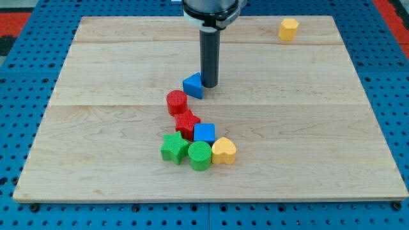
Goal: Push the blue triangle into the red circle
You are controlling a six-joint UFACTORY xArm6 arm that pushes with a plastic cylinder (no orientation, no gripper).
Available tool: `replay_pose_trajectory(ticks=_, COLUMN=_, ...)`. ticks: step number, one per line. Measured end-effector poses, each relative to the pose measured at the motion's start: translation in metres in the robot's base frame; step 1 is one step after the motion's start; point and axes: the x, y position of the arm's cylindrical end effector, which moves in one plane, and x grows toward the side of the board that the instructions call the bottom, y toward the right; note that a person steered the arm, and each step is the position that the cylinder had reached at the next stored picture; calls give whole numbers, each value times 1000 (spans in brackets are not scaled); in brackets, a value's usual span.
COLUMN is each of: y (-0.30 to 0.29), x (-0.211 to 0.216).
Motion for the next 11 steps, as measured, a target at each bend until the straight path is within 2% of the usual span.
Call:
replay_pose_trajectory(ticks=1, y=-5, x=-7)
replay_pose_trajectory(ticks=3, y=-61, x=31)
replay_pose_trajectory(ticks=4, y=-60, x=14)
replay_pose_trajectory(ticks=5, y=-83, x=-16)
replay_pose_trajectory(ticks=6, y=-120, x=0)
replay_pose_trajectory(ticks=8, y=-87, x=47)
replay_pose_trajectory(ticks=9, y=-80, x=49)
replay_pose_trajectory(ticks=11, y=-73, x=-34)
